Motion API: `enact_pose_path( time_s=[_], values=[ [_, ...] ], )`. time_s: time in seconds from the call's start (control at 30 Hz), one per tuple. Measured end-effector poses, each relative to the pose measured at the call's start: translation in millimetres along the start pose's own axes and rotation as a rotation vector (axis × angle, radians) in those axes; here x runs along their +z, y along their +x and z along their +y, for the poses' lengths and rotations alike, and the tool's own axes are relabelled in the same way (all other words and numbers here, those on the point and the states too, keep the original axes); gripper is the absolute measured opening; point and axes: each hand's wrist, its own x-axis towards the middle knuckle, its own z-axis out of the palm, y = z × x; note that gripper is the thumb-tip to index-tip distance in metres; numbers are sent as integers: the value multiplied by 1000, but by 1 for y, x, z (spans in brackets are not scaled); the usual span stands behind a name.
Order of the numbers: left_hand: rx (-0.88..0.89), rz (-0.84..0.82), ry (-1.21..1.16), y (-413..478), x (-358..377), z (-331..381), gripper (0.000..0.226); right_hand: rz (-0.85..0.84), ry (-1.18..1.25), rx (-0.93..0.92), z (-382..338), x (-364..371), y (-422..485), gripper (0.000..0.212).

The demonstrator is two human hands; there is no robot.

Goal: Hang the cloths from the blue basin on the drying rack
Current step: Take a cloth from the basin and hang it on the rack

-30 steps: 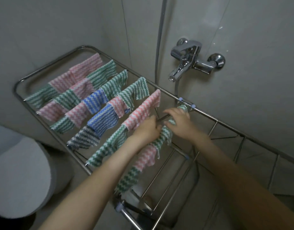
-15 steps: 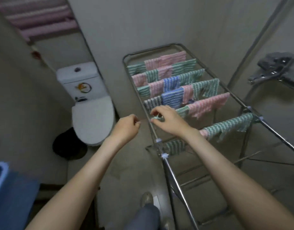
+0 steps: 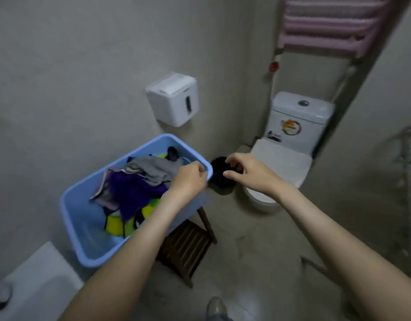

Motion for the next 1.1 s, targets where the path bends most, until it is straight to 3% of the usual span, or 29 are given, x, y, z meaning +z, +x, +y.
enact_pose_path(
  time_s=[0.23, 0.4, 0.57, 0.67, 0.77, 0.83, 0.93, 1.0, 1.1],
  values=[
    [-263, 182, -82, 6, -45, -117, 28, -292, -10, -104, -70, 81, 114, 48],
    [-356, 207, -134, -4, -52, -154, 37, -307, -55, -197, -95, 126, 144, 40],
    [-427, 205, -177, -9, -53, -166, 37, -318, -257, -297, -105, 144, 157, 29],
    [-486, 205, -146, -11, -58, -168, 29, -286, -67, -329, -105, 136, 163, 13],
    [-533, 174, -68, -9, -65, -162, 21, -227, 117, -261, -110, 115, 173, 27],
    [-559, 91, 2, -5, -68, -159, 23, -152, 204, -222, -113, 100, 179, 23],
    [-655, 28, 46, 2, -67, -165, 41, -81, 268, -237, -112, 85, 187, 22],
    [-685, 101, 36, 3, -63, -169, 58, -78, 303, -224, -109, 83, 191, 23],
    [-658, 142, -60, 2, -57, -170, 104, -58, 405, -161, -103, 88, 198, 27]
  ],
)
